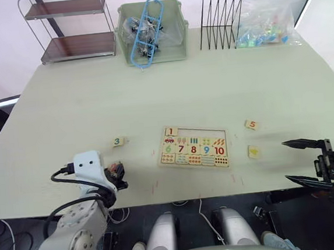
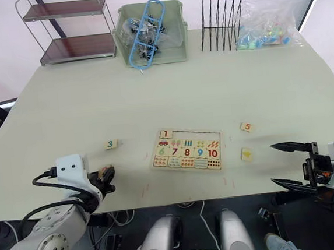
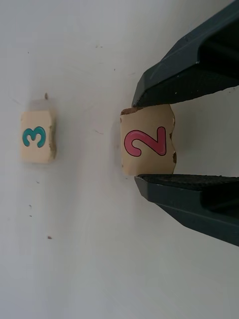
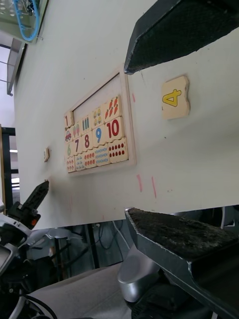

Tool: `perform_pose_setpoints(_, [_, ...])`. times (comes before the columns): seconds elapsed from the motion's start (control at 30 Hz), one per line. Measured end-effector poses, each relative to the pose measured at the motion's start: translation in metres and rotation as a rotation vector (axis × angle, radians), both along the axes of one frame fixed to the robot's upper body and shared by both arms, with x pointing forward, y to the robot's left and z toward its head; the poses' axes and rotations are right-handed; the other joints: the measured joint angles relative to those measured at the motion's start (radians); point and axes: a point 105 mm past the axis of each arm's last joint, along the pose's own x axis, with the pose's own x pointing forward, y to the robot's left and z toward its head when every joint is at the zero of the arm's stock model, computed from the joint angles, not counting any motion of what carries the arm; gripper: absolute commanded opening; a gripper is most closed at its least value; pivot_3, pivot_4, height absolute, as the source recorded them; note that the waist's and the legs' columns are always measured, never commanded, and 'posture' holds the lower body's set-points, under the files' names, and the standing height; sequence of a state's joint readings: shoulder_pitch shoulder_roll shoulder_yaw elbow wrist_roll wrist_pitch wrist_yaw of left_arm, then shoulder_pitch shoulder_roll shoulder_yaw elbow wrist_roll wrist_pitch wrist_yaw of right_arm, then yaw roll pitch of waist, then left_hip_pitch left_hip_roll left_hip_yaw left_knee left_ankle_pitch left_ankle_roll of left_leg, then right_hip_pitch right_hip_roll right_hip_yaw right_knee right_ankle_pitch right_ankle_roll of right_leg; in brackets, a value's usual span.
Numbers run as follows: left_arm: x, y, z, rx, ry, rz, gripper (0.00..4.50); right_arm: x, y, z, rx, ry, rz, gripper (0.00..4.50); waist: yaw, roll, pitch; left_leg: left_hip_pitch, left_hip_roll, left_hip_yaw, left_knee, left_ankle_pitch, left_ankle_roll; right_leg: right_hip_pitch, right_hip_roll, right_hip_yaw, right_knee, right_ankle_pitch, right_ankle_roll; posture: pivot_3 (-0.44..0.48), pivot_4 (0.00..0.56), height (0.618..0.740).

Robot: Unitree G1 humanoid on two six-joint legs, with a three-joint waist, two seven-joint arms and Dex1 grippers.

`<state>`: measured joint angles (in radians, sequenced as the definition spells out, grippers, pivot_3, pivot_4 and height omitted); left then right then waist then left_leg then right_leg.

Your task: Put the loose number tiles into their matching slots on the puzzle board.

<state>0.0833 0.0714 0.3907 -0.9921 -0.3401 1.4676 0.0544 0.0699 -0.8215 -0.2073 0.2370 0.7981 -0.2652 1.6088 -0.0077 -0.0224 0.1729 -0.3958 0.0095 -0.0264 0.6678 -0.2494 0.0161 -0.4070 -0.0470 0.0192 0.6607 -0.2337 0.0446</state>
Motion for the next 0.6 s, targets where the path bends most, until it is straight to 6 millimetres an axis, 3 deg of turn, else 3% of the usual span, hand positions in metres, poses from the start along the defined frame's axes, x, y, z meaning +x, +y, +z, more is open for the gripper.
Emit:
perform_pose_setpoints(0.03, [0.001, -0.002, 0.000, -0.008, -0.007, 0.007, 1.51, 0.000, 0.000, 0.000, 0.002, -0.002, 0.000, 4.50, 0.001, 0.000, 0.000, 0.000, 0.000, 0.000, 0.000, 0.000, 0.000, 0.000, 0.000, 0.000, 0.000, 0.000, 0.000, 0.000, 0.150, 0.740])
perform_pose_setpoints(0.1, [0.001, -0.006, -0.001, -0.028, -0.013, 0.020, 2.53, 0.000, 0.000, -0.001, 0.006, -0.005, 0.003, 4.50, 0.001, 0.000, 0.000, 0.000, 0.000, 0.000, 0.000, 0.000, 0.000, 0.000, 0.000, 0.000, 0.000, 0.000, 0.000, 0.000, 0.150, 0.740])
perform_pose_setpoints(0.13, [0.001, -0.008, -0.002, -0.036, -0.013, 0.022, 2.74, 0.000, 0.001, -0.001, 0.010, -0.004, 0.007, 4.50, 0.001, 0.000, 0.000, 0.000, 0.000, 0.000, 0.000, 0.000, 0.000, 0.000, 0.000, 0.000, 0.000, 0.000, 0.000, 0.000, 0.150, 0.740])
perform_pose_setpoints(0.2, [0.002, -0.012, -0.002, -0.044, -0.017, 0.018, 3.74, 0.000, 0.003, -0.003, 0.016, 0.004, 0.013, 4.50, 0.001, 0.000, 0.000, 0.000, 0.000, 0.000, 0.000, 0.000, 0.000, 0.000, 0.000, 0.000, 0.000, 0.000, 0.000, 0.000, 0.150, 0.740])
perform_pose_setpoints(0.27, [0.002, -0.013, -0.002, -0.049, -0.021, 0.017, 4.45, 0.000, 0.003, -0.003, 0.017, 0.004, 0.014, 4.50, 0.001, 0.000, 0.000, 0.000, 0.000, 0.000, 0.000, 0.000, 0.000, 0.000, 0.000, 0.000, 0.000, 0.000, 0.000, 0.000, 0.150, 0.740])
perform_pose_setpoints(0.43, [0.002, -0.018, 0.000, -0.059, -0.050, -0.004, 4.45, 0.002, 0.003, 0.000, 0.012, -0.005, 0.019, 4.50, 0.001, 0.000, 0.000, 0.000, 0.000, 0.000, 0.000, 0.000, 0.000, 0.000, 0.000, 0.000, 0.000, 0.000, 0.000, 0.000, 0.150, 0.740])
perform_pose_setpoints(0.6, [0.004, -0.017, 0.016, 0.006, -0.126, -0.124, 4.45, 0.004, 0.004, 0.001, 0.018, -0.010, 0.023, 4.50, 0.002, 0.000, 0.000, 0.000, 0.001, 0.000, 0.000, 0.000, 0.000, 0.000, 0.000, 0.000, 0.000, 0.000, -0.001, 0.000, 0.150, 0.740])
